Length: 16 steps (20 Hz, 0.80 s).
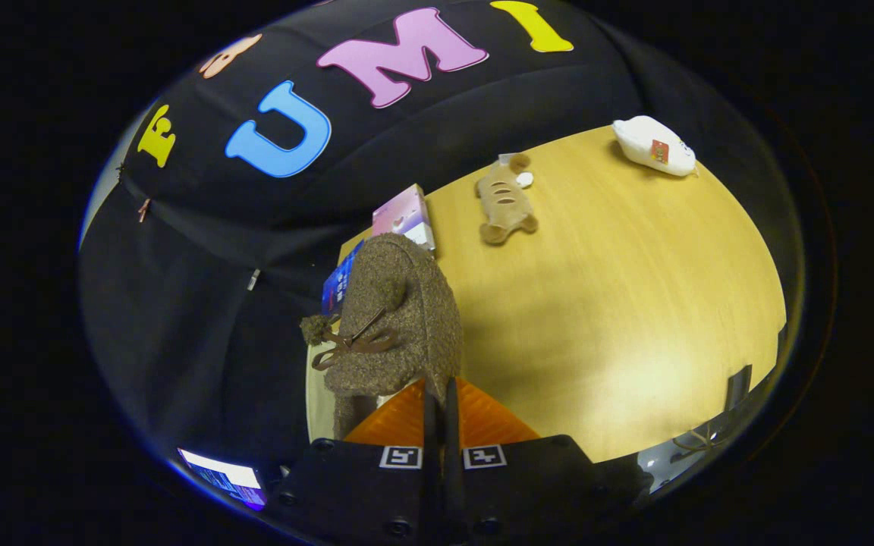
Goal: Open the storage box then place both shoes into the box .Put the left shoe in first, then the right shoe, with the right side of both shoes facing outward in a uniform manner.
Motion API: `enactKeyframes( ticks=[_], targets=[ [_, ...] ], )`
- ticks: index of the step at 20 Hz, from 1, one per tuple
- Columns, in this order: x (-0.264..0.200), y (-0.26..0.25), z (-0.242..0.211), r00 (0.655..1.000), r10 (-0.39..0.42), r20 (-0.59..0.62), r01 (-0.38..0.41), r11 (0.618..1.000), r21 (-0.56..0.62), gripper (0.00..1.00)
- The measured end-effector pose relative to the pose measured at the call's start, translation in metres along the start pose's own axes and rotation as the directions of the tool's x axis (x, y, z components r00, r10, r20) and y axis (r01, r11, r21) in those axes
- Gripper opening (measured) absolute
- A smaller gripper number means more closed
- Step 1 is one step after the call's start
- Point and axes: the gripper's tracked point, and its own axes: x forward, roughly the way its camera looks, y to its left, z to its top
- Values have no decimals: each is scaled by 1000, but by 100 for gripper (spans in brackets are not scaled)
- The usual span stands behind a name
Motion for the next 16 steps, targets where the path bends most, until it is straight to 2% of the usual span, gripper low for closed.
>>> enactKeyframes(
  ticks=[4, 7, 10, 16],
  targets=[
    [16, 66, -25, 996, 67, -53, -67, 998, -1, 5],
    [43, 101, -50, 993, 72, -97, -74, 997, -16, 5],
    [73, 114, -71, 991, 27, -128, -33, 999, -40, 5],
    [111, 101, -106, 977, -102, -190, 87, 993, -83, 5]
  ],
)
